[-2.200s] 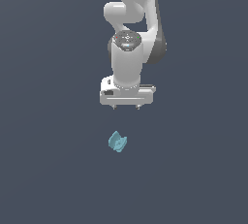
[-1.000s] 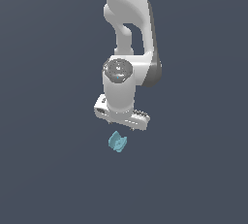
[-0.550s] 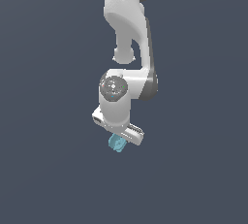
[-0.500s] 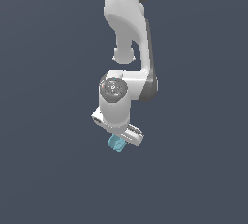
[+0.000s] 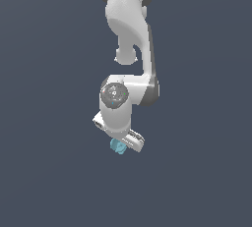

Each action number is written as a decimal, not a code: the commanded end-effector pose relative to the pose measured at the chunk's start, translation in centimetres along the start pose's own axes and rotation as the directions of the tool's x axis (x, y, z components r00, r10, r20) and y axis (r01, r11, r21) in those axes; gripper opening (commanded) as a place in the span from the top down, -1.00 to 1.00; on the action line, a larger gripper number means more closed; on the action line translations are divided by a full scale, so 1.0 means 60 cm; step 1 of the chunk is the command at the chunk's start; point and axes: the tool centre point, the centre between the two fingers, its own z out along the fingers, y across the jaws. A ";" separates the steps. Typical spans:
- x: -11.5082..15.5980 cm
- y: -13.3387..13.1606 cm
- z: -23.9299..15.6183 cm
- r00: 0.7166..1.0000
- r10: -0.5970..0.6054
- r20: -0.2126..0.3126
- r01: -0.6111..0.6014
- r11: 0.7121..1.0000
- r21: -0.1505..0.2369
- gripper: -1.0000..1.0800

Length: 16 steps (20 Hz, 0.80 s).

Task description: Pick up the object and move it to a goal position.

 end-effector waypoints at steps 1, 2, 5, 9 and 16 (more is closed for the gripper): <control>0.000 0.000 0.009 1.000 0.001 0.001 -0.001 1.000 0.000 -0.92; -0.001 0.000 0.015 1.000 0.001 0.001 -0.001 1.000 0.000 -0.92; -0.001 0.001 0.042 1.000 0.003 0.000 -0.003 1.000 0.000 -0.92; -0.001 0.001 0.075 1.000 0.004 0.000 -0.004 1.000 0.000 -0.92; 0.001 0.000 0.082 1.000 0.005 0.000 -0.005 1.000 0.000 1.00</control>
